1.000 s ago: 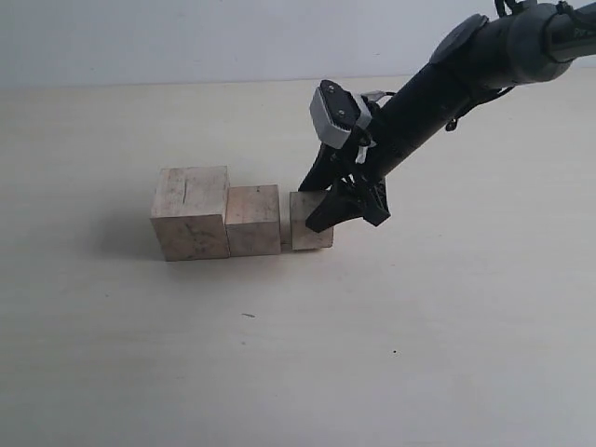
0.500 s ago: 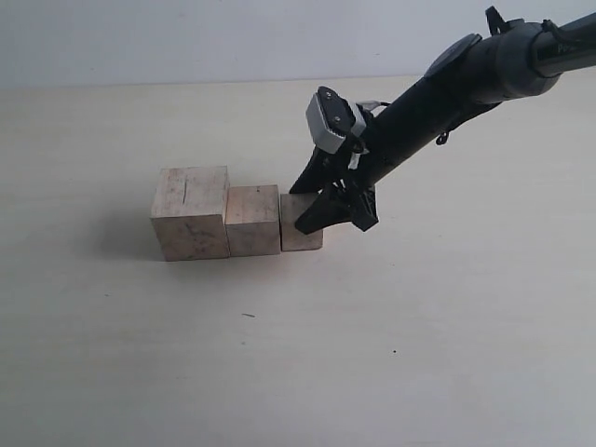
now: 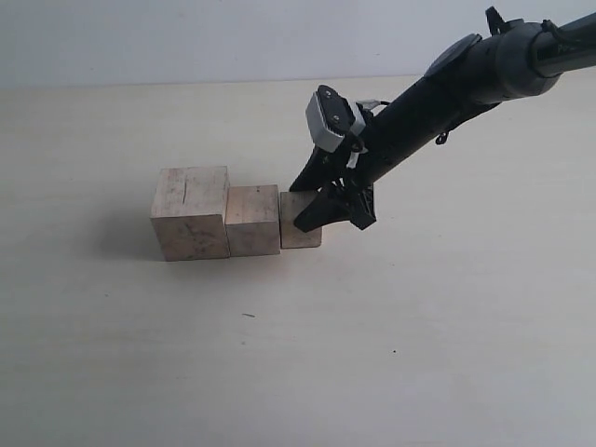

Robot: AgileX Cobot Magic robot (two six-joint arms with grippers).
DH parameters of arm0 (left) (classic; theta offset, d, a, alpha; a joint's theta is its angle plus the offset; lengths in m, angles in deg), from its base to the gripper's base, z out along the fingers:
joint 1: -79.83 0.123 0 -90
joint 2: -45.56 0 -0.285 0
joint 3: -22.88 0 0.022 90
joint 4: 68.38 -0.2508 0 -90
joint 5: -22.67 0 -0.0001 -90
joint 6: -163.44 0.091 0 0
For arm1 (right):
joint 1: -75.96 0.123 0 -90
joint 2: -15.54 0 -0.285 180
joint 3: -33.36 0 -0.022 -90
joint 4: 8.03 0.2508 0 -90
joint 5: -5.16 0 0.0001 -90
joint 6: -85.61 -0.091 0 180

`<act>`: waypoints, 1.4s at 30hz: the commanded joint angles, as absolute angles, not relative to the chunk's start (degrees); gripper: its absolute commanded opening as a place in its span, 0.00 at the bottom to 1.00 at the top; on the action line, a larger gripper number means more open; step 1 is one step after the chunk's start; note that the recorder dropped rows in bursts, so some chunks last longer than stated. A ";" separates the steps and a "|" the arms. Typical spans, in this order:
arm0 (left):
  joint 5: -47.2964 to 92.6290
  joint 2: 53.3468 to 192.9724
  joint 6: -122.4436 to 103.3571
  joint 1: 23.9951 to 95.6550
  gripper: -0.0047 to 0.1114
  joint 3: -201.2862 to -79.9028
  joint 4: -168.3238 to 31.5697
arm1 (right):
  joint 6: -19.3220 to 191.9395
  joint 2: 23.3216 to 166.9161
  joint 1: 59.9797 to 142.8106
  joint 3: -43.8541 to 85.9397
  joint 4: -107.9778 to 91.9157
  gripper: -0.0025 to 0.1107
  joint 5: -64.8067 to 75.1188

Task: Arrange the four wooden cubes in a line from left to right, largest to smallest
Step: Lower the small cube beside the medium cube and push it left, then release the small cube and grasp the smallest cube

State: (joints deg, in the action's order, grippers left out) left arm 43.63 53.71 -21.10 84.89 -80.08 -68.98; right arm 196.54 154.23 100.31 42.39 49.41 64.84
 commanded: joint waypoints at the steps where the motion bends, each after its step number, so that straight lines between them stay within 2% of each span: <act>1: 42.92 53.35 -21.34 85.09 0.04 -79.90 -68.38 | 195.96 154.57 100.19 42.27 51.24 0.43 64.99; 5: 42.92 53.35 -21.34 85.09 0.04 -79.90 -68.38 | 195.96 154.57 100.19 42.27 53.07 0.56 64.99; 9: 42.92 53.35 -21.34 85.09 0.04 -79.90 -68.38 | 194.93 154.57 100.19 42.27 52.96 0.61 64.99; 17: 42.92 53.35 -21.34 85.09 0.04 -79.90 -68.38 | 191.27 152.32 100.19 42.27 52.02 0.62 65.21; 30: 42.92 53.35 -21.34 85.09 0.04 -79.90 -68.38 | 181.35 140.63 100.19 42.27 42.03 0.62 60.83; 36: 42.92 53.35 -21.34 85.09 0.04 -79.90 -68.38 | 172.65 140.10 100.03 42.27 29.98 0.62 57.58; 42: 42.92 53.35 -21.34 85.09 0.04 -79.90 -68.38 | 170.53 140.17 98.80 42.27 29.40 0.62 55.52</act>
State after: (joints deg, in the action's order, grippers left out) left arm 43.63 53.71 -21.10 84.89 -80.08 -68.98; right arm 171.28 140.46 99.68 42.39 29.76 56.56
